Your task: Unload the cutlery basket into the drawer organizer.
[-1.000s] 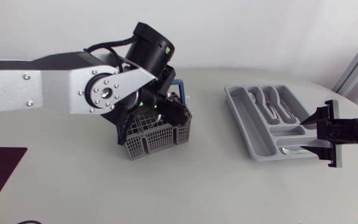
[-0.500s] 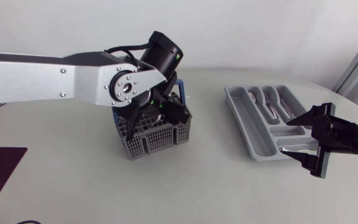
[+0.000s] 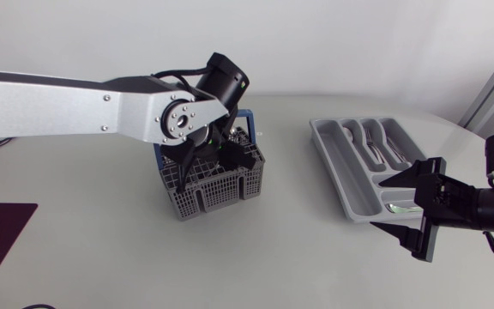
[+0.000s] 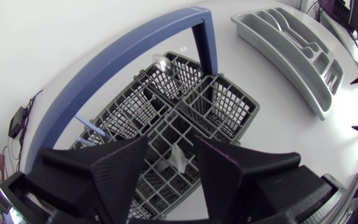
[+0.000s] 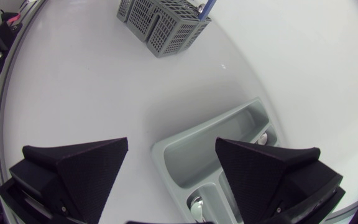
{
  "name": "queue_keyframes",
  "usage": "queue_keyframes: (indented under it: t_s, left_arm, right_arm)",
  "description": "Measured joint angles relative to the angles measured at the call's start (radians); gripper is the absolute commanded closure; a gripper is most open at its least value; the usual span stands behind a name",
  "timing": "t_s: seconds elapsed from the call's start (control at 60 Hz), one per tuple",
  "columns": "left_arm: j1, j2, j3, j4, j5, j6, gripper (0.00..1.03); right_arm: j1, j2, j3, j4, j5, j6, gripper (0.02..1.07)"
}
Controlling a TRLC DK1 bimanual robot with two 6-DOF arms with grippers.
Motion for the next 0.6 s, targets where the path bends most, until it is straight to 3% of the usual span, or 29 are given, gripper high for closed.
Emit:
queue_keyframes:
  t_s: [0.283, 0.4, 0.6]
  left_arm:
    - [0.002, 0.021, 0.013, -0.007, 0.000, -0.004, 0.76]
    - [0.002, 0.021, 0.017, -0.010, 0.000, -0.008, 0.92]
    - [0.002, 0.021, 0.022, -0.022, 0.003, -0.022, 0.96]
  right_arm:
    - [0.002, -0.005, -0.017, 0.019, 0.000, 0.000, 0.06]
    - [0.002, -0.011, -0.021, 0.021, 0.000, 0.001, 0.06]
    - [0.005, -0.014, -0.031, 0.027, 0.000, 0.001, 0.06]
